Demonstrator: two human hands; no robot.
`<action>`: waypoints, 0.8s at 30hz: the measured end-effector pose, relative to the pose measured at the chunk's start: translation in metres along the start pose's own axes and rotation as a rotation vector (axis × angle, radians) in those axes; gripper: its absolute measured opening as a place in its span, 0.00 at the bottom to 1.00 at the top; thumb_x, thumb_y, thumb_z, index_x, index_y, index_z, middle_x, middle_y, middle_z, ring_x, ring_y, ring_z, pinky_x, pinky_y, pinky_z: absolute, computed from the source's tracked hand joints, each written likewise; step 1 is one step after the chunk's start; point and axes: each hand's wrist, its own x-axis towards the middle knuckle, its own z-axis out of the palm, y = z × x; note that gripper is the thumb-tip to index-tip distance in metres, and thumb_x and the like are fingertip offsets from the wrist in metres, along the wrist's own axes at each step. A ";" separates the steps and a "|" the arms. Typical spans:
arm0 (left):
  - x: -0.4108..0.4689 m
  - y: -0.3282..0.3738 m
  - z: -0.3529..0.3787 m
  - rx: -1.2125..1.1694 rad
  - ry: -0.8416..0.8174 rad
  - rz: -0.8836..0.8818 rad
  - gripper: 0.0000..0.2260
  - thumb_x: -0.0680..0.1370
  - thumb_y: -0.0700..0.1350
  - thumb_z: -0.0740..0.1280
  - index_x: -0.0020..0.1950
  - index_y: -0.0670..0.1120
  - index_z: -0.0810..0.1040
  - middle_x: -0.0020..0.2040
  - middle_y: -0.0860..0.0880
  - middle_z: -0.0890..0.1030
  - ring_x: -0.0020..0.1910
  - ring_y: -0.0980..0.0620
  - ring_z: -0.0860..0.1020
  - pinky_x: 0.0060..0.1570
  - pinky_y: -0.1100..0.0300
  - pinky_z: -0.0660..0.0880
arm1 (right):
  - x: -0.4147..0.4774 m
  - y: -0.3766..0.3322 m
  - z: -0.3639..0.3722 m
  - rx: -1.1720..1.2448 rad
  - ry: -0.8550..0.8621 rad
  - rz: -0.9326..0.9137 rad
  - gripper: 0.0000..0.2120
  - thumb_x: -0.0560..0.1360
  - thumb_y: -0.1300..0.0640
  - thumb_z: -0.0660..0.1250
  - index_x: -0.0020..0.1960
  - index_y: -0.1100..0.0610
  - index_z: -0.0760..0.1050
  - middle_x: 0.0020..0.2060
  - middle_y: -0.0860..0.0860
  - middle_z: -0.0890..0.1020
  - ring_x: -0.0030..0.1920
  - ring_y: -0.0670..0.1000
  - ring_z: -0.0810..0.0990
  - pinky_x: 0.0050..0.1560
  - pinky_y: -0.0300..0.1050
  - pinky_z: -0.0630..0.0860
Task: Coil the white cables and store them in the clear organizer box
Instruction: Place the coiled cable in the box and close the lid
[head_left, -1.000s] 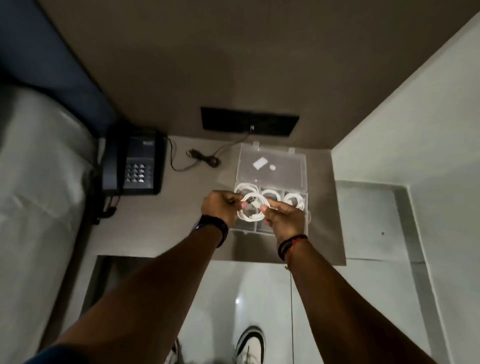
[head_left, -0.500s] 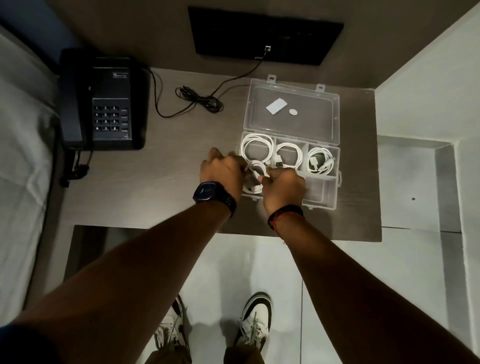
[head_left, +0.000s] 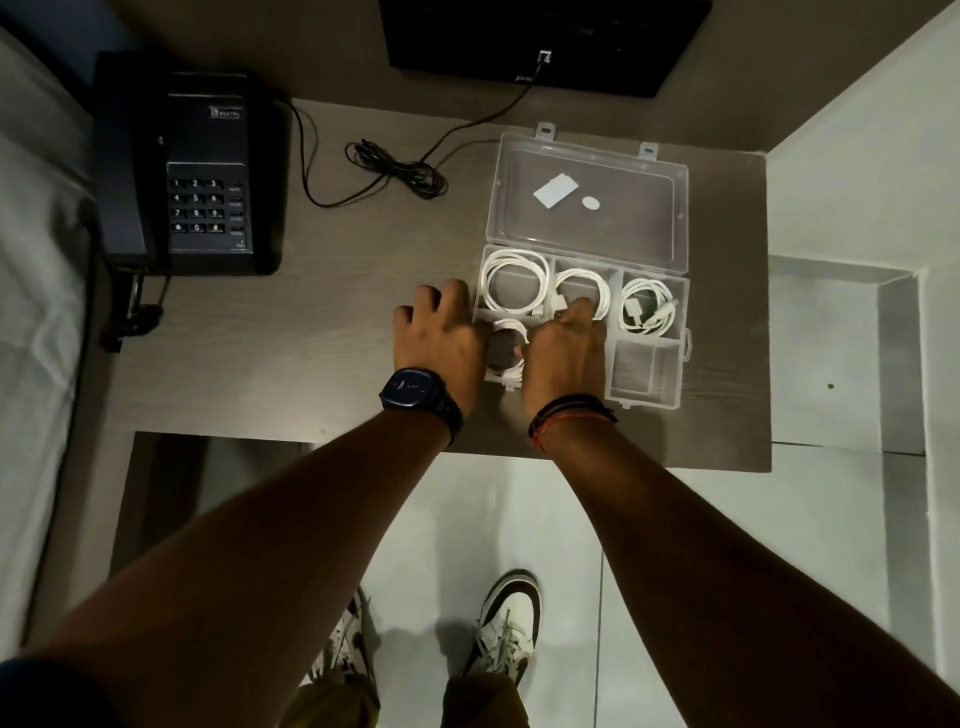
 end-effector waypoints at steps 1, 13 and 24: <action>-0.001 -0.001 0.003 -0.008 -0.015 0.005 0.09 0.74 0.50 0.66 0.52 0.49 0.81 0.57 0.44 0.74 0.55 0.39 0.70 0.48 0.47 0.69 | 0.000 0.001 0.001 -0.017 0.002 -0.001 0.10 0.73 0.61 0.64 0.54 0.61 0.77 0.61 0.63 0.71 0.59 0.62 0.71 0.54 0.50 0.69; 0.002 -0.022 0.004 -0.088 -0.205 0.182 0.27 0.69 0.66 0.64 0.62 0.55 0.74 0.68 0.45 0.67 0.63 0.39 0.66 0.56 0.42 0.70 | -0.005 -0.001 0.007 0.081 -0.060 0.006 0.15 0.71 0.62 0.71 0.57 0.62 0.77 0.64 0.60 0.72 0.59 0.61 0.76 0.60 0.49 0.73; 0.001 -0.021 0.005 -0.059 -0.260 0.236 0.27 0.74 0.63 0.59 0.66 0.49 0.70 0.65 0.42 0.67 0.60 0.39 0.69 0.56 0.43 0.73 | 0.009 0.015 -0.018 0.094 -0.249 -0.089 0.12 0.74 0.60 0.67 0.57 0.60 0.79 0.56 0.60 0.78 0.58 0.60 0.77 0.59 0.50 0.73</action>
